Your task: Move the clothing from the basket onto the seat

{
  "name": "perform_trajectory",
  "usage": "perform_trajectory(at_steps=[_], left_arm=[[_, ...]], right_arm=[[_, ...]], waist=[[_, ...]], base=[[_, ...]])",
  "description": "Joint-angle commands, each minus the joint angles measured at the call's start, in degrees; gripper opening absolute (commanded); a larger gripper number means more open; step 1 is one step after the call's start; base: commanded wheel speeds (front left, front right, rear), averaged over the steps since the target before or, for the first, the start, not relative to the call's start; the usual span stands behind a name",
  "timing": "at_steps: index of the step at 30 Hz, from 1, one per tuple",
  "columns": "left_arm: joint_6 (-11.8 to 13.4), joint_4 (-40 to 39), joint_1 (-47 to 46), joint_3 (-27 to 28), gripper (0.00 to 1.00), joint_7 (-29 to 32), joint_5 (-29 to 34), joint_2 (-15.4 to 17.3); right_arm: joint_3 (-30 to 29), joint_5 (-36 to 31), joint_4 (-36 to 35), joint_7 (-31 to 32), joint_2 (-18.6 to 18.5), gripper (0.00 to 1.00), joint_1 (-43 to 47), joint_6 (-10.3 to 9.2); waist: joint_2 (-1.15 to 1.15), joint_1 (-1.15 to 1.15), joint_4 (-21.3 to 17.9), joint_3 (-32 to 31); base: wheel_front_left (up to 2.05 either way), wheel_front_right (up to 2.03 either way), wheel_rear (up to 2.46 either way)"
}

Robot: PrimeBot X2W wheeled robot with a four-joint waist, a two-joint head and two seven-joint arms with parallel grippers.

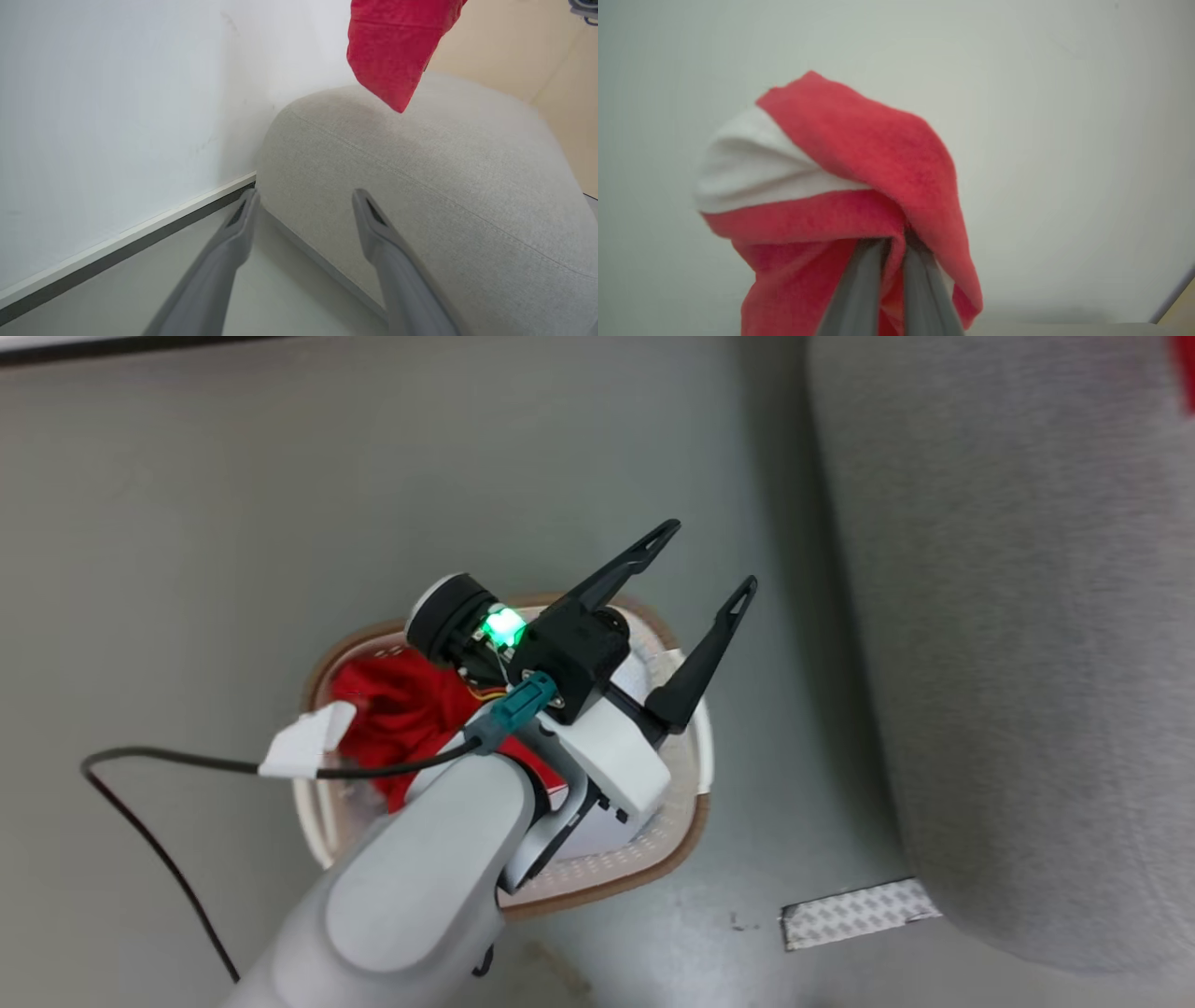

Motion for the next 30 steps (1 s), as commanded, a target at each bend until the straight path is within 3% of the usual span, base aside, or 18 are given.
perform_trajectory(at_steps=[1,11,20,21,22,23,24,30], left_arm=[[0.4,0.5,0.8,0.2,1.0,-0.6,0.1,0.3],[2.6,0.2,4.7,0.7,1.0,-2.5,-0.8,0.9],[4.2,-1.3,6.9,0.7,1.0,-1.4,-0.9,2.8],[4.5,-1.4,7.1,0.9,1.0,-1.2,-1.0,3.0],[4.8,-1.5,7.3,1.1,1.0,-1.2,-1.2,3.1],[4.9,-1.7,7.5,1.3,1.0,-1.3,-1.4,3.2],[5.1,-1.8,7.6,1.4,1.0,-1.3,-1.6,3.3],[5.6,-1.3,9.3,2.2,1.0,-2.2,-3.5,3.7]], right_arm=[[-1.0,-0.8,2.0,0.0,-1.6,0.0,-2.6,-0.14],[-9.8,-5.2,19.9,3.1,-10.2,0.0,-15.0,-0.14],[-18.9,-9.8,39.0,1.1,-5.4,0.0,-9.7,-0.14],[-19.7,-10.4,40.3,0.7,-4.9,0.08,-9.2,-0.14],[-20.3,-10.9,41.0,0.6,-4.5,0.36,-8.9,-0.14],[-20.8,-11.3,41.4,0.3,-4.1,0.75,-8.6,-0.14],[-21.5,-11.7,41.7,0.3,-3.8,1.0,-8.5,-0.14],[-21.5,-15.2,39.3,0.0,-0.7,1.0,-5.9,-0.14]], waist=[[0.0,-0.02,3.6,2.7],[0.0,-0.02,7.5,5.2],[0.0,-0.02,7.4,5.5],[0.0,-0.02,7.3,5.2],[0.0,-0.02,7.2,4.8],[0.0,-0.02,7.2,4.4],[0.0,-0.02,7.1,3.9],[0.0,-0.02,6.1,-0.2]], base=[[0.0,0.0,0.0],[0.0,0.0,0.0],[0.0,0.0,0.0],[0.0,0.0,0.0],[0.0,0.0,0.0],[0.0,0.0,0.0],[0.0,0.0,0.0],[0.0,0.0,0.0]])
